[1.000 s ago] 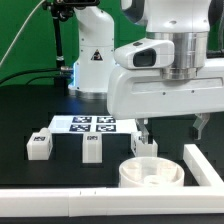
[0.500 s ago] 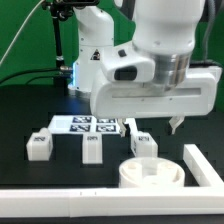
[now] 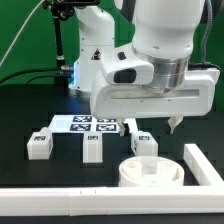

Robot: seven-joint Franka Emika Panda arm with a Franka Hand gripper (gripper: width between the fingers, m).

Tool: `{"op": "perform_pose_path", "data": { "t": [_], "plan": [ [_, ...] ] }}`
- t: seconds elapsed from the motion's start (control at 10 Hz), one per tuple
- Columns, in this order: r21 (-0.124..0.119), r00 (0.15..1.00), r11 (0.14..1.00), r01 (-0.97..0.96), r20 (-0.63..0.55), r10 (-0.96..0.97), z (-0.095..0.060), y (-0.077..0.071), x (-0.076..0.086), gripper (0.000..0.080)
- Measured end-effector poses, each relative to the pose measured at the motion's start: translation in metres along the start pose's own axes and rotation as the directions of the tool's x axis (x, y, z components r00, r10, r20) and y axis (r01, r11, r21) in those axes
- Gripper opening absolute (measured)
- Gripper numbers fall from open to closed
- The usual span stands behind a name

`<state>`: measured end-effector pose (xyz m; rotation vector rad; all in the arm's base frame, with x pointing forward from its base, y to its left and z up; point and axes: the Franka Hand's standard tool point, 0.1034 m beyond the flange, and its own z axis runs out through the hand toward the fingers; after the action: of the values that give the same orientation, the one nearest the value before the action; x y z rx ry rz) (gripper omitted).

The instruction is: Assemble stool

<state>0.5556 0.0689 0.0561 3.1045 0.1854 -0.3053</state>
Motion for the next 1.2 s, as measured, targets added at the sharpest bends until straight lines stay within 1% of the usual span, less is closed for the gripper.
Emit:
{"op": "perform_pose_path", "data": {
  "t": [0.4,0.5,0.6,0.7,0.8,0.9,1.0,1.1,1.2],
  "plan": [
    [0.0,1.0,1.0,0.0,0.0,0.0,0.0,0.0,0.0,0.0648],
    [0.0,0.991,1.0,-0.006,0.13,0.006,0.007,0.001,-0.023,0.0648],
    [0.023,0.987,0.999,-0.032,0.161,0.028,0.002,0.0,-0.017,0.0648],
    [0.026,0.971,0.999,-0.04,0.236,0.032,-0.002,0.001,-0.017,0.0648],
    [0.033,0.926,0.998,-0.049,0.375,0.033,-0.004,0.0,-0.018,0.0648],
    [0.034,0.891,0.998,-0.051,0.454,0.03,-0.006,0.002,-0.01,0.0648],
    [0.033,0.849,0.998,-0.05,0.528,0.025,-0.006,0.003,-0.009,0.0648],
    [0.033,0.805,0.998,-0.049,0.593,0.02,-0.002,0.002,-0.012,0.0648],
    [0.033,0.785,0.998,-0.049,0.62,0.018,0.0,0.003,-0.014,0.0648]
  ]
}}
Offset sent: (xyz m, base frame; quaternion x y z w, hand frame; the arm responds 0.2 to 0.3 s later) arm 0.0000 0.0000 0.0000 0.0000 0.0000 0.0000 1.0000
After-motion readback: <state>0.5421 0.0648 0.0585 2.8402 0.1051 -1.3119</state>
